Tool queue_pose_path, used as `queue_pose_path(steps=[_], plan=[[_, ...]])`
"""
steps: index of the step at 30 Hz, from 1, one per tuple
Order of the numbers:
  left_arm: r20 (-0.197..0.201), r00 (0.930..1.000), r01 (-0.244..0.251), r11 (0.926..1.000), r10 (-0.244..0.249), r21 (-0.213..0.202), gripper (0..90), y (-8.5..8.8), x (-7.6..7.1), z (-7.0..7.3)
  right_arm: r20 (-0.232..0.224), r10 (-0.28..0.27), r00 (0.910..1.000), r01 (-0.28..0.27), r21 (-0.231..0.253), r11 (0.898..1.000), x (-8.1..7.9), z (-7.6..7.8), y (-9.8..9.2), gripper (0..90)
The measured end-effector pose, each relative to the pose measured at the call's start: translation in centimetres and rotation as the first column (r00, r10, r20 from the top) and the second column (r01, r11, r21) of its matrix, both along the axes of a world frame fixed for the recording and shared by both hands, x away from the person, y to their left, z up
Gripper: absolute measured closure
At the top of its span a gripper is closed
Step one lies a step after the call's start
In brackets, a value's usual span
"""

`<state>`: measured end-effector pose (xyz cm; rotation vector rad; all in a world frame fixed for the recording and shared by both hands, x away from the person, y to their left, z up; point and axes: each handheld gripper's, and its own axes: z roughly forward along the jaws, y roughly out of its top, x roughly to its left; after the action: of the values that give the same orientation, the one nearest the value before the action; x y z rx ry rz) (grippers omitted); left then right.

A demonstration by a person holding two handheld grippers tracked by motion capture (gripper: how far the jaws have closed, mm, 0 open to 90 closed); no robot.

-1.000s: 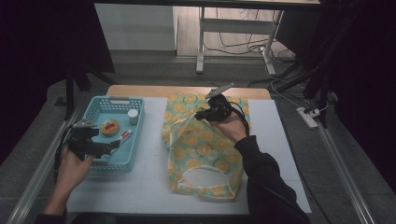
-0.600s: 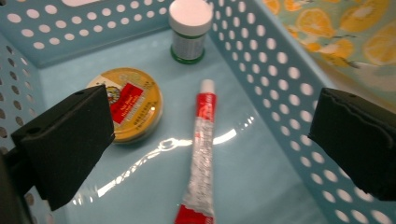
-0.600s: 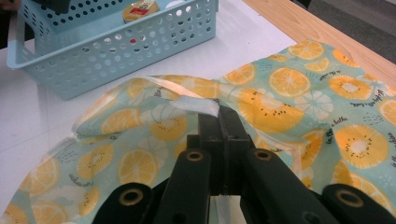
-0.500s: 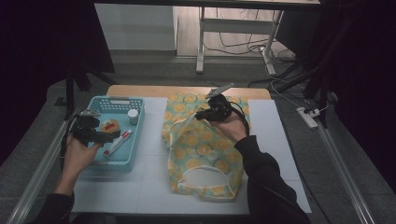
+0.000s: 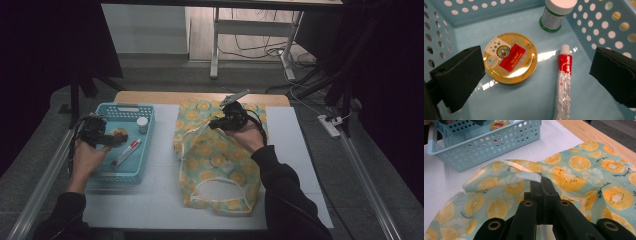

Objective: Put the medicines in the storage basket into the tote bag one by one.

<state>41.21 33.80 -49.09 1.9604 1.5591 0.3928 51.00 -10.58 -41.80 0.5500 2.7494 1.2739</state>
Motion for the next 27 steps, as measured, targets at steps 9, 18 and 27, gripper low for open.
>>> queue_pose_path(steps=[9, 18, 27], plan=[[-0.022, 0.9997, 0.010, 0.9988, -0.009, 0.047, 0.0, -0.4, 1.9, -0.7, 0.001, 0.005, 1.0000, -0.005, -0.004, 1.000, 0.0, -0.1, 0.1, 90.0], [-0.096, 0.9954, 0.003, 0.9952, 0.007, 0.098, 0.0, -0.8, 3.8, -2.0, -0.004, 0.006, 1.0000, -0.006, -0.007, 1.000, 0.0, -0.3, -0.1, 90.0], [-0.166, 0.9856, -0.015, 0.9942, 0.033, 0.106, 0.0, -0.5, 4.6, -2.5, -0.010, 0.004, 0.9999, -0.004, -0.011, 1.000, 0.0, -0.6, -0.2, 90.0]])
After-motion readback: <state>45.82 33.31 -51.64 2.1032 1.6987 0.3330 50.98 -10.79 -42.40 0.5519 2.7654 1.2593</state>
